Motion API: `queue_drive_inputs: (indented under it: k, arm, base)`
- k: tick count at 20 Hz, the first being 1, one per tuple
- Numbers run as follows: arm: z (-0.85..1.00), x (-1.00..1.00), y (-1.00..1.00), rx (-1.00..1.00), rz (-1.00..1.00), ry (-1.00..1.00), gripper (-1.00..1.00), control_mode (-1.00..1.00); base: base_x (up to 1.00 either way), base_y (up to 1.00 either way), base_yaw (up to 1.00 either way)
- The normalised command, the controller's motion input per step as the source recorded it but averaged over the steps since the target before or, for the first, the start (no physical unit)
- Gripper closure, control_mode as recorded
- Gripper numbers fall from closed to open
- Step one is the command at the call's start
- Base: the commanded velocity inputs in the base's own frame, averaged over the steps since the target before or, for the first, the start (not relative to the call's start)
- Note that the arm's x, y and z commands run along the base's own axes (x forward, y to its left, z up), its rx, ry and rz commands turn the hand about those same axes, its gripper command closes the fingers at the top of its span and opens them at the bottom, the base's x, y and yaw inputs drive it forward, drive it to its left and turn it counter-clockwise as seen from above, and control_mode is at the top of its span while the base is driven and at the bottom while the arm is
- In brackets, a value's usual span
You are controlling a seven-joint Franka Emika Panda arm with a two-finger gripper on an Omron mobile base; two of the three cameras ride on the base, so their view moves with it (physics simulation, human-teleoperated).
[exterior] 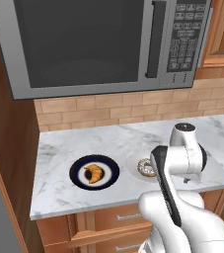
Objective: Place the pastries on the plates.
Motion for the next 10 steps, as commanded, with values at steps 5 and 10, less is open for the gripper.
queue_drive_inputs:
  k: [5, 10]
  arm:
    - [0.0, -0.56, 0.0, 0.0, 0.0, -0.01, -1.0, -1.0]
    - [0.01, -0.15, 0.0, 0.0, 0.0, 0.0, -1.0, -1.0]
  base:
    - [0.0, 0.0, 0.0]
    - [0.0, 0.0, 0.0]
